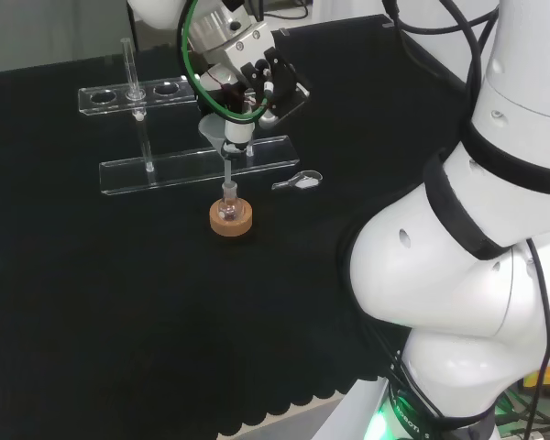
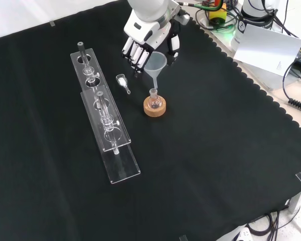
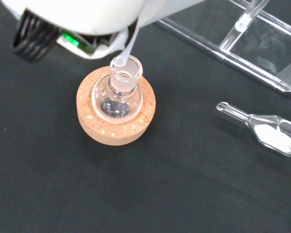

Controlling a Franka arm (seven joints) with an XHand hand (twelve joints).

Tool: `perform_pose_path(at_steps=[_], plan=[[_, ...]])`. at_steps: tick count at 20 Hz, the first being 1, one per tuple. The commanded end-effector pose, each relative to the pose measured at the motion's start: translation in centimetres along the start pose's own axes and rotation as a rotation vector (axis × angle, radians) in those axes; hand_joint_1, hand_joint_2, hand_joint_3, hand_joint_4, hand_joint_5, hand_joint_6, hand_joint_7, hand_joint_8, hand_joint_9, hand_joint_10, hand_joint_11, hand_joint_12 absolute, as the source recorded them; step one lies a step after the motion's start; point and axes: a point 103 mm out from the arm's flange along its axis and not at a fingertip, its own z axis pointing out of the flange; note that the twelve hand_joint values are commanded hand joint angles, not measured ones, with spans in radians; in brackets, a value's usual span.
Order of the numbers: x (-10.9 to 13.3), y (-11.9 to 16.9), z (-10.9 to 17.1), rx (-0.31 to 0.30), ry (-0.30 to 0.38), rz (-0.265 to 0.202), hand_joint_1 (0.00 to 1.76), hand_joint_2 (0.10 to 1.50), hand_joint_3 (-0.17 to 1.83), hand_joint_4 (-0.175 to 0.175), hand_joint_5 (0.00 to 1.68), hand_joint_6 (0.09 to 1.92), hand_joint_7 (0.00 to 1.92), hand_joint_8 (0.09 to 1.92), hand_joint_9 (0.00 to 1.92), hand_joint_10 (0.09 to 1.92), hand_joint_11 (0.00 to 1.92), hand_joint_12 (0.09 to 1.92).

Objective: Place the funnel on the round-bottom flask.

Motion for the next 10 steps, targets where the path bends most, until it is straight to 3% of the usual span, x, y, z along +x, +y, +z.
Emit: perform_pose_path(at_steps=[1, 10], plan=[[-0.06, 0.94, 0.49, 0.003, -0.003, -0.002, 1.04, 0.61, 0.82, -0.008, 0.58, 1.15, 0.42, 0.74, 0.65, 0.57, 0.31, 1.33], [-0.23, 1.57, 1.2, 0.002, 0.002, -0.006, 1.04, 0.61, 0.82, -0.008, 0.58, 1.15, 0.42, 0.74, 0.65, 0.57, 0.31, 1.33]])
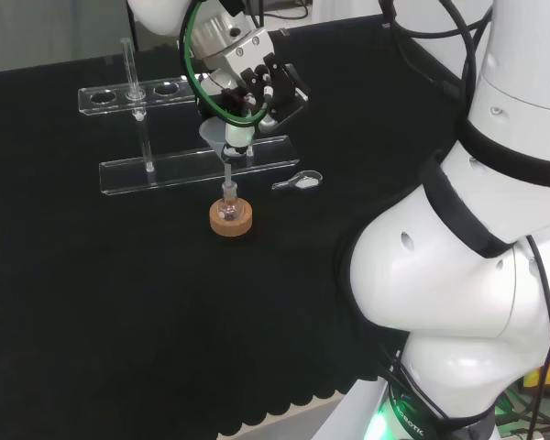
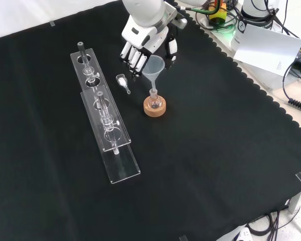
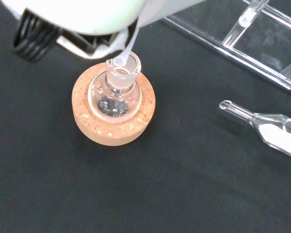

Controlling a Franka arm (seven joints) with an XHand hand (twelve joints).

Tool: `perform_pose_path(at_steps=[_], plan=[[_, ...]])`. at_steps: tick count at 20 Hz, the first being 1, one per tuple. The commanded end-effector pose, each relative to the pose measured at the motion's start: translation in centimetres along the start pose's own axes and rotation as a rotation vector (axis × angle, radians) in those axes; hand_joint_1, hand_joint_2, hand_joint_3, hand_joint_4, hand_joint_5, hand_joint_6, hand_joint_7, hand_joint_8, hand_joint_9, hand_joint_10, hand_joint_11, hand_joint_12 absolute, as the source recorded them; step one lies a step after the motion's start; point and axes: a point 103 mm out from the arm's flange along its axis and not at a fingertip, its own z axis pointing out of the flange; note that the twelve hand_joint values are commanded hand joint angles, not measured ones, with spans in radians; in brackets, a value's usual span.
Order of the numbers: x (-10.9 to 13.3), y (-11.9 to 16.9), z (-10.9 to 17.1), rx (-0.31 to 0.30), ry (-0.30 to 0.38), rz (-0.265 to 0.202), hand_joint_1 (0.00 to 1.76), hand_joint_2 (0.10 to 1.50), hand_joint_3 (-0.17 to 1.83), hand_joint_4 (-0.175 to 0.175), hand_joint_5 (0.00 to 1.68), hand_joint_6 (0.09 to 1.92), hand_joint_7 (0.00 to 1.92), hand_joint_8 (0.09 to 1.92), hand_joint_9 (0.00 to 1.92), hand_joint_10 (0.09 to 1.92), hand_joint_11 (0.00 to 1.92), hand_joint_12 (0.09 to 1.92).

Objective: Place the funnel on the round-bottom flask.

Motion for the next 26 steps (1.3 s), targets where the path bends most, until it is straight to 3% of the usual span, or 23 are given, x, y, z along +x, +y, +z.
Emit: perform_pose_path(at_steps=[1, 20, 23, 26], plan=[[0.0, 0.4, 0.3, -0.002, -0.002, -0.002, 1.04, 0.61, 0.82, -0.008, 0.58, 1.15, 0.42, 0.74, 0.65, 0.57, 0.31, 1.33], [0.7, 0.9, 1.5, 0.025, 0.022, -0.017, 1.03, 0.61, 0.82, -0.019, 0.53, 1.13, 0.38, 0.73, 0.63, 0.57, 0.31, 1.33], [0.8, 1.0, 1.6, 0.057, 0.026, -0.022, 1.01, 0.58, 0.84, -0.043, 0.39, 0.93, 0.32, 0.74, 0.59, 0.59, 0.29, 1.34], [0.8, 1.0, 1.8, 0.084, 0.035, -0.025, 0.98, 0.55, 0.85, -0.065, 0.25, 0.45, 0.21, 0.74, 0.5, 0.65, 0.25, 1.37]])
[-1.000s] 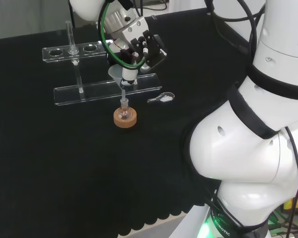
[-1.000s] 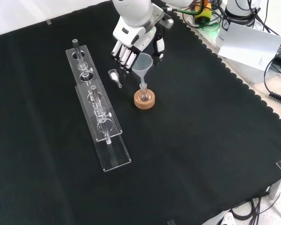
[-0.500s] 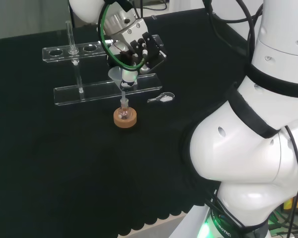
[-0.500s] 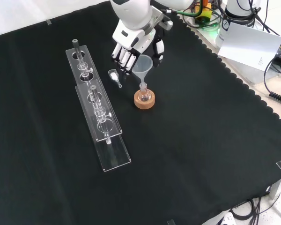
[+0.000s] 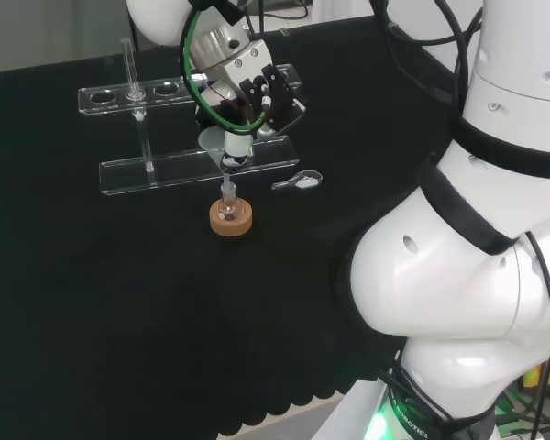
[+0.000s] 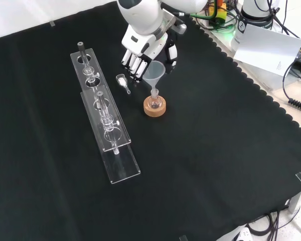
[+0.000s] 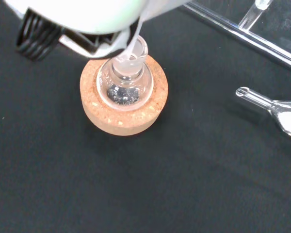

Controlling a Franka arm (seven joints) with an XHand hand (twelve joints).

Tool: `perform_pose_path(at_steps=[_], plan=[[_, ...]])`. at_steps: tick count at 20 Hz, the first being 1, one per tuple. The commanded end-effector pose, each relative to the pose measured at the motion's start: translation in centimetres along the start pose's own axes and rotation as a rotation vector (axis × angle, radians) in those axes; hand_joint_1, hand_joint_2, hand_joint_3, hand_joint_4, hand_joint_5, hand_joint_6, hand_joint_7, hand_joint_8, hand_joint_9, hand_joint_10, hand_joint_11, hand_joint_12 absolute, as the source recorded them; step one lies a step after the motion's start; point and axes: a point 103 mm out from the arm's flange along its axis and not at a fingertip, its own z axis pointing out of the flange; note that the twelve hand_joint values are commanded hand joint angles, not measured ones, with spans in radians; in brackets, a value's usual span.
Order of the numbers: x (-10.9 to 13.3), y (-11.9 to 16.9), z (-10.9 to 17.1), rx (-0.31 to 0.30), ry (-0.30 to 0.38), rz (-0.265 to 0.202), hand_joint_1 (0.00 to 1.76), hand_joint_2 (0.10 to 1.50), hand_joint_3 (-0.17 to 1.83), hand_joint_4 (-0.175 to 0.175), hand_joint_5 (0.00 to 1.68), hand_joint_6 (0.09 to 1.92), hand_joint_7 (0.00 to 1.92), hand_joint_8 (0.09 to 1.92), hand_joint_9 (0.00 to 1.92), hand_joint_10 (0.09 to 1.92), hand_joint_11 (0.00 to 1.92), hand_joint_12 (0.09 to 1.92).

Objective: Place the funnel on the round-bottom flask.

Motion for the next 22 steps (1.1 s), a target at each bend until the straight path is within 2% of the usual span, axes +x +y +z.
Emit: perform_pose_path(at_steps=[1, 3, 4, 9, 19, 22], plan=[[0.2, 0.1, 0.4, 0.055, 0.016, -0.008, 0.96, 0.54, 0.84, -0.069, 0.21, 0.31, 0.16, 0.73, 0.45, 0.67, 0.23, 1.38], [0.2, 0.1, 0.6, 0.076, 0.019, -0.007, 0.94, 0.54, 0.82, -0.072, 0.18, 0.12, 0.06, 0.68, 0.38, 0.7, 0.2, 1.38], [0.3, 0.1, 0.7, 0.082, 0.021, -0.006, 0.93, 0.54, 0.81, -0.071, 0.16, 0.09, 0.03, 0.61, 0.34, 0.7, 0.19, 1.39], [0.5, -0.2, 0.7, 0.092, 0.018, -0.004, 0.91, 0.54, 0.77, -0.068, 0.11, 0.09, 0.0, 0.36, 0.26, 0.71, 0.13, 1.4], [0.2, -1.4, 0.4, 0.061, 0.023, 0.007, 0.89, 0.55, 0.74, -0.065, 0.11, 0.09, 0.0, 0.32, 0.23, 0.71, 0.11, 1.41], [0.1, -2.0, 1.0, 0.056, 0.028, 0.006, 0.89, 0.55, 0.74, -0.058, 0.17, 0.09, 0.0, 0.31, 0.23, 0.71, 0.11, 1.41]])
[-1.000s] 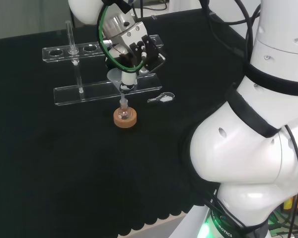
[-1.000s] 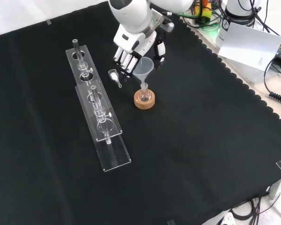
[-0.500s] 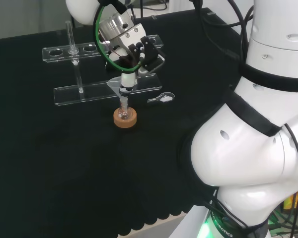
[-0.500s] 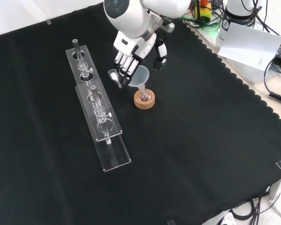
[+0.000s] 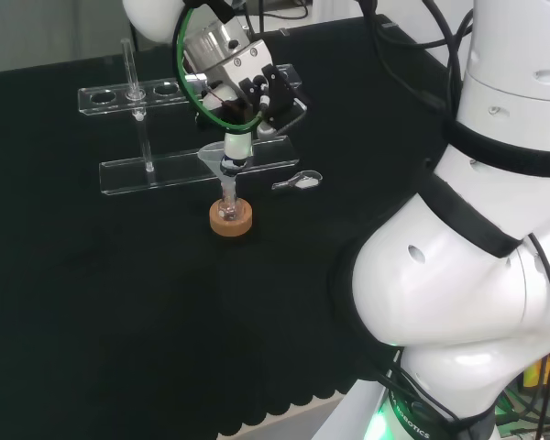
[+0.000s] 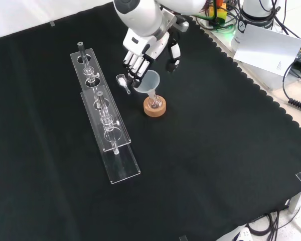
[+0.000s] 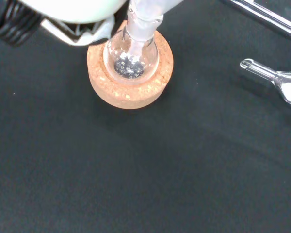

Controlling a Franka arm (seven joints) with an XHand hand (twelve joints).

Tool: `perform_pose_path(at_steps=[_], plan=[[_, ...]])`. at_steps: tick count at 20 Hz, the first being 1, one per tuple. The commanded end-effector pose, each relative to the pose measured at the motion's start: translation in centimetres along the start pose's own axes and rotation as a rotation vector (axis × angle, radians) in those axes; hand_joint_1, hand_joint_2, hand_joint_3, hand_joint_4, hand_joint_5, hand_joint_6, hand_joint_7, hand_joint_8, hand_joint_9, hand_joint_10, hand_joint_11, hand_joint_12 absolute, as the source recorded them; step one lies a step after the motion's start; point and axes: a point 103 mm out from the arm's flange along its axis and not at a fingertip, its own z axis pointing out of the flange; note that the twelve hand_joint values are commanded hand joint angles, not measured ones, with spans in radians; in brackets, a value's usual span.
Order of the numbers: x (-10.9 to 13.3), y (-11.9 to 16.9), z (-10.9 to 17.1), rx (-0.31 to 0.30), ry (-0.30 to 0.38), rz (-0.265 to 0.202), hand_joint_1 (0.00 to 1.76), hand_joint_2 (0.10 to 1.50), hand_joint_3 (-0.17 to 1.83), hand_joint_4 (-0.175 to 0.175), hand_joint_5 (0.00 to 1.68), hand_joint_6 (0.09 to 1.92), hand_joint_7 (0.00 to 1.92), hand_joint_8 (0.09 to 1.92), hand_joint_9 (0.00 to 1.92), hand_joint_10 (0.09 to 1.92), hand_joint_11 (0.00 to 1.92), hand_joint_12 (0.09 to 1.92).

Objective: Place the funnel on the round-bottom flask.

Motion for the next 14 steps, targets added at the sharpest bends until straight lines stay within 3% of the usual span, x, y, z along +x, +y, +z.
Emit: perform_pose_path(at_steps=[1, 4, 10, 14], plan=[[-0.1, -0.9, 0.9, -0.015, 0.012, -0.001, 0.89, 0.55, 0.74, -0.051, 0.23, 0.09, 0.0, 0.31, 0.23, 0.71, 0.1, 1.41], [-0.2, -0.7, 1.5, -0.012, 0.016, -0.001, 0.89, 0.55, 0.74, -0.039, 0.35, 0.1, 0.0, 0.31, 0.22, 0.71, 0.1, 1.41], [-0.7, 0.2, 0.8, -0.045, 0.028, -0.01, 0.88, 0.55, 0.73, -0.066, 0.12, 0.09, 0.0, 0.33, 0.18, 0.71, 0.1, 1.41], [-0.7, 1.1, 1.0, -0.037, 0.027, -0.019, 0.88, 0.56, 0.73, -0.063, 0.15, 0.09, 0.0, 0.36, 0.17, 0.72, 0.09, 1.42]])
